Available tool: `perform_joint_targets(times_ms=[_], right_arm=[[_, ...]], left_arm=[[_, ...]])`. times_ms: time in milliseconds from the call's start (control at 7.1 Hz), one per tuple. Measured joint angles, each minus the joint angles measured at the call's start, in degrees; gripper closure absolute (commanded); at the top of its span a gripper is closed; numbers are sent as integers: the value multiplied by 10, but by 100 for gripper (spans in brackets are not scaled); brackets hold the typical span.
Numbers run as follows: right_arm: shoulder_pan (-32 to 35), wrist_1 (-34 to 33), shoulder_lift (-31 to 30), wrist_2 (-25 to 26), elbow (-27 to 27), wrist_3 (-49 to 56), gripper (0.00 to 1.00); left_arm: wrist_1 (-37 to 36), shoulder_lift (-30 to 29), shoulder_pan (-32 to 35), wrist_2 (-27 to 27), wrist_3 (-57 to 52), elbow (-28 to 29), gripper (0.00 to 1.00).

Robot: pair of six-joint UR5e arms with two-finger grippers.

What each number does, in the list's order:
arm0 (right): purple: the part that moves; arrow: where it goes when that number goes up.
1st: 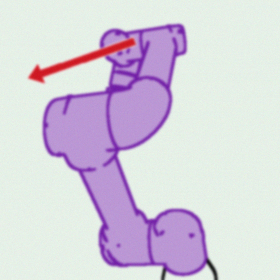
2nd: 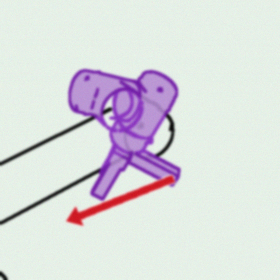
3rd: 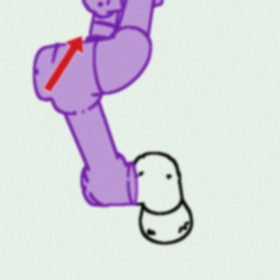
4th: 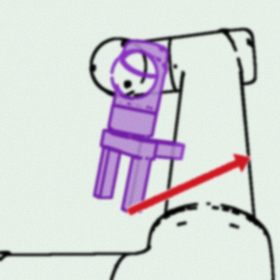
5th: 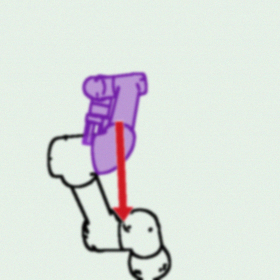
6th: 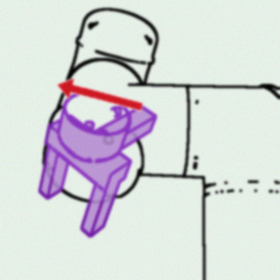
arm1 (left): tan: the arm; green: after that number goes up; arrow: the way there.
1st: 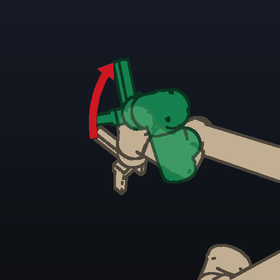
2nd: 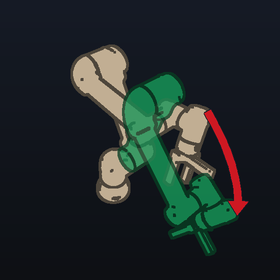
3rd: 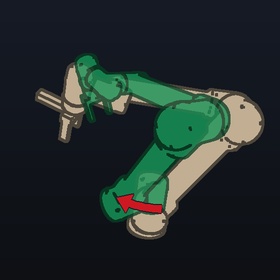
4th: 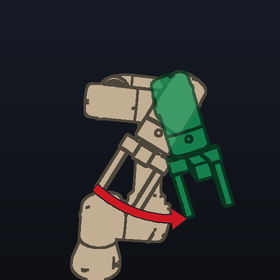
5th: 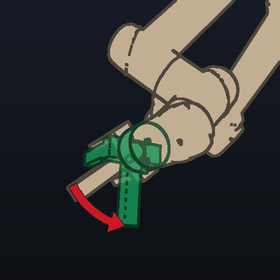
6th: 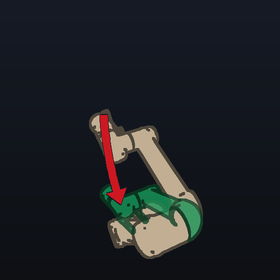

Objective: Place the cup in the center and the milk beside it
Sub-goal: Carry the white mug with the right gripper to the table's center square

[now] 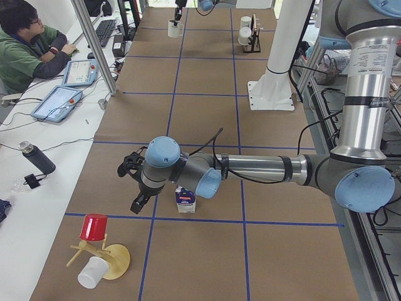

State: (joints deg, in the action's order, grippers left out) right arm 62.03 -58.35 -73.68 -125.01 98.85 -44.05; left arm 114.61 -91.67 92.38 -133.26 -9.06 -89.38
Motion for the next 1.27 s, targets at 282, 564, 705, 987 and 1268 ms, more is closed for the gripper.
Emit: perform_joint_targets(times_ms=[282,564,705,987,1268], right_arm=[[-129,-94,111,99,8,-115,100],[-253,-279,236,233,-3,-200,100],[-292,-345,279,264,-13,-238,100],[-345,-425,326,287,-40,-290,100],[-377,-438,349,297,-66,-318,100]], left_arm=[[0,1,-9,0,1,0,2],[0,2,-15,0,1,1,2],[0,2,-18,0,1,1,2],[0,2,-24,0,2,1,2],[0,2,-28,0,2,1,2]])
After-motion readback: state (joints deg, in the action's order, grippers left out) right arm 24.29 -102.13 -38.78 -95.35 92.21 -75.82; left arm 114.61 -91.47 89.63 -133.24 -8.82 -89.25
